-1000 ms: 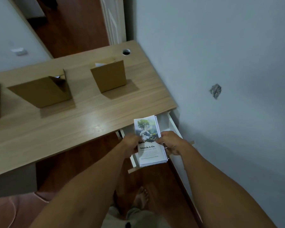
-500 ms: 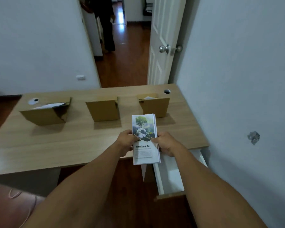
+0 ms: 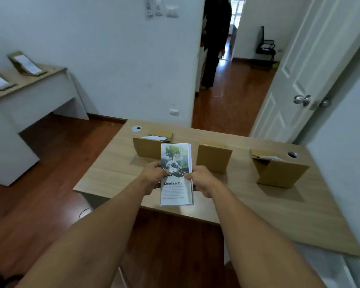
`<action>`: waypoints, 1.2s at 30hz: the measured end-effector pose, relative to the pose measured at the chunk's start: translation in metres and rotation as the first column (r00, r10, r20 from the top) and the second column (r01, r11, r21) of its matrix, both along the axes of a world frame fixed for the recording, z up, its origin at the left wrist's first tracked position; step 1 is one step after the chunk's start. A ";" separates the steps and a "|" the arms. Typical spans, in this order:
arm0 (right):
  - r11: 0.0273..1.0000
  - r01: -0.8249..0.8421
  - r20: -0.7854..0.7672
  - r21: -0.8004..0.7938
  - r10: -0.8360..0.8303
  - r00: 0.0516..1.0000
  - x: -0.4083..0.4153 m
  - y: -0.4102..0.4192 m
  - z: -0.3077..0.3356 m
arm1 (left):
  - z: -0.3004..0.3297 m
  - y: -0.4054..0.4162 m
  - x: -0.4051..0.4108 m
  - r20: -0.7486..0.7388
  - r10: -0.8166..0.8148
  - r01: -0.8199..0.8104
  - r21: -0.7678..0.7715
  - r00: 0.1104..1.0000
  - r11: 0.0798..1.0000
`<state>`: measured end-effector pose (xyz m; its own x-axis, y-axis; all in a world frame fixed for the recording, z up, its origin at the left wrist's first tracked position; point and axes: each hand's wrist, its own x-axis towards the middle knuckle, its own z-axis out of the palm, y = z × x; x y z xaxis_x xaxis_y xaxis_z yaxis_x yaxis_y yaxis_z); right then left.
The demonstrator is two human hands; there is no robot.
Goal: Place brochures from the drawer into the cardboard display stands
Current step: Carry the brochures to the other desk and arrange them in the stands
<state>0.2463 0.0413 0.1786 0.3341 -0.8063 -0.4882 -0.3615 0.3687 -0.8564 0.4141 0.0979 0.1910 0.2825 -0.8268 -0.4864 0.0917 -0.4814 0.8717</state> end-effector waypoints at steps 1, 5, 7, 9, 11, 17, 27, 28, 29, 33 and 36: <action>0.999 -0.031 0.004 -0.006 0.031 1.000 0.020 0.001 0.002 | 0.000 0.004 0.019 0.014 0.032 -0.032 -0.003 0.999 0.999; 0.991 -0.130 0.015 -0.030 0.130 0.991 0.092 0.004 0.007 | 0.005 0.022 0.080 0.043 0.168 -0.167 -0.020 0.985 0.986; 0.982 -0.185 0.003 -0.036 0.185 0.983 0.127 0.004 0.007 | 0.006 0.031 0.108 0.044 0.229 -0.228 -0.018 0.972 0.973; 0.970 -0.239 -0.013 -0.043 0.238 0.971 0.161 0.004 0.005 | 0.004 0.040 0.135 0.047 0.287 -0.287 -0.014 0.957 0.958; 0.953 -0.301 -0.019 -0.039 0.300 0.954 0.194 0.003 0.002 | 0.001 0.049 0.162 0.057 0.351 -0.351 -0.012 0.935 0.936; 0.882 -0.470 -0.016 -0.030 0.470 0.883 0.285 0.001 -0.008 | -0.009 0.066 0.235 0.061 0.501 -0.502 0.013 0.864 0.865; 0.737 -0.675 -0.036 -0.034 0.674 0.738 0.415 -0.018 -0.018 | -0.019 0.072 0.330 0.054 0.700 -0.702 0.025 0.712 0.712; 0.726 -0.687 -0.040 -0.030 0.686 0.726 0.425 -0.017 -0.019 | -0.020 0.073 0.337 0.049 0.715 -0.717 0.031 0.697 0.696; 0.717 -0.697 -0.039 -0.017 0.696 0.717 0.435 -0.017 -0.019 | -0.020 0.073 0.345 0.042 0.725 -0.726 0.037 0.687 0.686; 0.692 -0.722 -0.044 -0.019 0.721 0.692 0.471 -0.022 -0.025 | -0.026 0.070 0.377 0.046 0.751 -0.753 0.052 0.658 0.656; 0.691 -0.723 -0.036 -0.010 0.722 0.691 0.501 -0.030 -0.030 | -0.030 0.063 0.406 0.037 0.747 -0.748 0.059 0.663 0.661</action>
<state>0.7477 0.0117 0.1483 0.8047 -0.3325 -0.4919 -0.5316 -0.0345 -0.8463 0.8203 0.1609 0.1609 0.7964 -0.3031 -0.5233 0.4379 -0.3078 0.8447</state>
